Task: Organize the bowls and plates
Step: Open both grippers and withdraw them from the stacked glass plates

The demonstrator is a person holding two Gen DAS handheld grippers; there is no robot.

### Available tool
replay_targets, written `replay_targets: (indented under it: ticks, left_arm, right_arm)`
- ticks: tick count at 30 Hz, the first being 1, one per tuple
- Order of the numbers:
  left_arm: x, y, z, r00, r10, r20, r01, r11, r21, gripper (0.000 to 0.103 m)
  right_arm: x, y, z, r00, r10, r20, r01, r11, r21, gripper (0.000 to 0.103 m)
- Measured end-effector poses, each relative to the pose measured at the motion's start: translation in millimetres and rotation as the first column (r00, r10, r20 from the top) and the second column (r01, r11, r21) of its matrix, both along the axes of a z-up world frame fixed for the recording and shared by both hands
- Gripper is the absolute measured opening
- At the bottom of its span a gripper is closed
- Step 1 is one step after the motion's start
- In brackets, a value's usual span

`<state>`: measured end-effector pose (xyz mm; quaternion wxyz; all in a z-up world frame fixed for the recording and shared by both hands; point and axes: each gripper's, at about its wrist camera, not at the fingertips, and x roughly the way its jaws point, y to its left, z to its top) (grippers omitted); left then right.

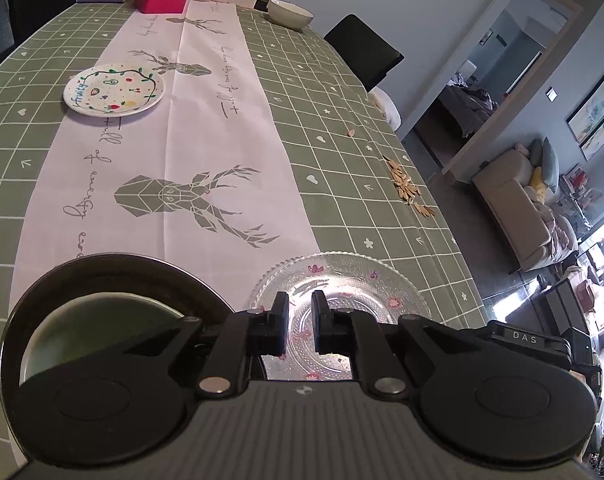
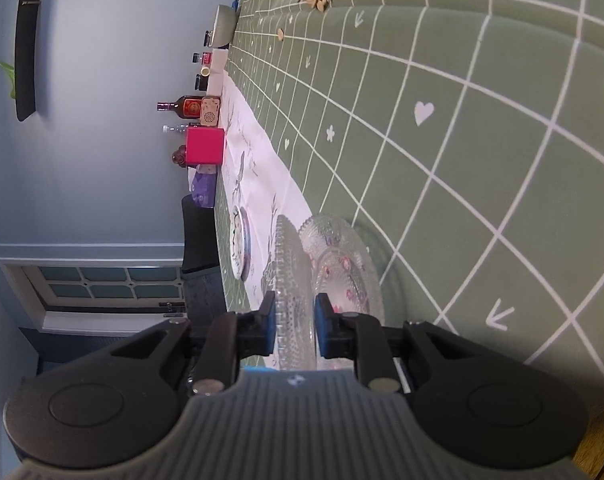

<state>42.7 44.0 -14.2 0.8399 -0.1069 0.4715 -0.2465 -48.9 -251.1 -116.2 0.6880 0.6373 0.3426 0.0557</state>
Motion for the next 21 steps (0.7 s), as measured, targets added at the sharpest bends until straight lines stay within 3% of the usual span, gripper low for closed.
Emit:
replay_targets:
  ticks: [5,10,17,21]
  left_arm:
    - [-4.2,-0.8,4.9,1.000,-0.006,0.007,0.006,1.000,-0.002,0.013]
    - [-4.9,-0.5,8.4,1.000,0.000,0.008,0.000,1.000,0.004,0.013]
    - [-4.8,7.7,16.8,0.999,0.019,0.040,-0.021,0.999,0.034,0.013]
    - [-6.0,11.2,19.6,0.998,0.036,0.055,-0.038,0.998,0.046,0.013]
  right_arm:
    - [-0.1,6.8,12.2,1.000,0.008,-0.015,-0.009,0.993,-0.119,0.014]
    - [3.9,16.6,28.3,1.000,0.026,-0.015,-0.029,0.961,-0.273,0.011]
    - [13.0,38.9,47.1,0.999,0.047,-0.019,-0.050,0.844,-0.533,0.011]
    - [19.1,46.0,45.1,0.997,0.041,-0.059,-0.068,0.786,-0.614,0.013]
